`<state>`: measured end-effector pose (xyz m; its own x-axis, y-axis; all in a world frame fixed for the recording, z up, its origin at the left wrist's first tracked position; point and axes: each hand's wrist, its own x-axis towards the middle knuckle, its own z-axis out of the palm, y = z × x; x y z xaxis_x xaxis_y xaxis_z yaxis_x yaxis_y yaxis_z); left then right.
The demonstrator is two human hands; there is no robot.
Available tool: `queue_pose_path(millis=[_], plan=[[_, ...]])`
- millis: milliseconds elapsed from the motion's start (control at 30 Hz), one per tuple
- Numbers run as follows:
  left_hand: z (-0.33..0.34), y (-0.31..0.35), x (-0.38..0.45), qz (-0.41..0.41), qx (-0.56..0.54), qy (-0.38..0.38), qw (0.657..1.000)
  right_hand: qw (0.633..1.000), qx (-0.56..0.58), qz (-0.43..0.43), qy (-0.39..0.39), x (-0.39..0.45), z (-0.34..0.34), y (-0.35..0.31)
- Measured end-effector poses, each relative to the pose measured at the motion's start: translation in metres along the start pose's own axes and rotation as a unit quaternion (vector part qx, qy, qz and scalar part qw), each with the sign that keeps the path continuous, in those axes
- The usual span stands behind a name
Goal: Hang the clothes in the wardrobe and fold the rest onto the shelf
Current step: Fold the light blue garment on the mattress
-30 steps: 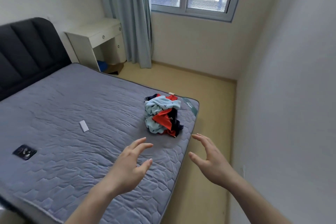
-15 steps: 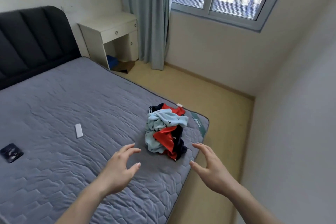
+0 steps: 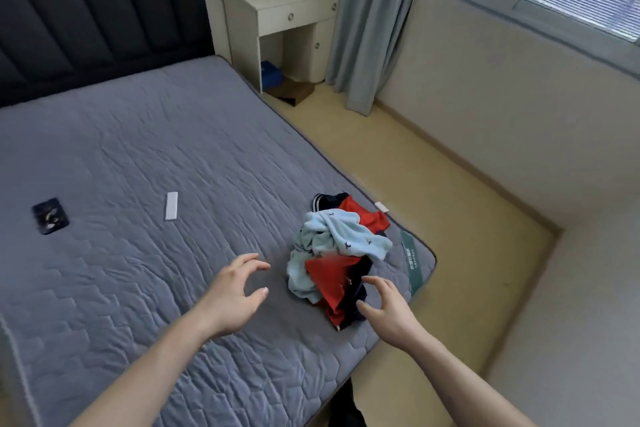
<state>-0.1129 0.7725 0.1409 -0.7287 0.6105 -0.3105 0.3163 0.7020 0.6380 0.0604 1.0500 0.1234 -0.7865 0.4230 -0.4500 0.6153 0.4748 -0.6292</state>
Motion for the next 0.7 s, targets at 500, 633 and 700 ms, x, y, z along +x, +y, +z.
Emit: queue_pose_path(millis=[500, 633, 700], plan=[[0.112, -0.021, 0.158, -0.201, -0.037, 0.036, 0.978, 0.973, -0.174, 0.008, -0.151, 0.343, 0.027, 0.101], [0.136, -0.038, 0.182, -0.226, -0.040, 0.033, 0.973, 0.959, -0.210, 0.010, -0.192, 0.404, 0.059, 0.118], [0.146, -0.046, 0.188, -0.243, -0.040, 0.032, 0.969, 0.949, -0.240, 0.020, -0.205, 0.424, 0.076, 0.127]])
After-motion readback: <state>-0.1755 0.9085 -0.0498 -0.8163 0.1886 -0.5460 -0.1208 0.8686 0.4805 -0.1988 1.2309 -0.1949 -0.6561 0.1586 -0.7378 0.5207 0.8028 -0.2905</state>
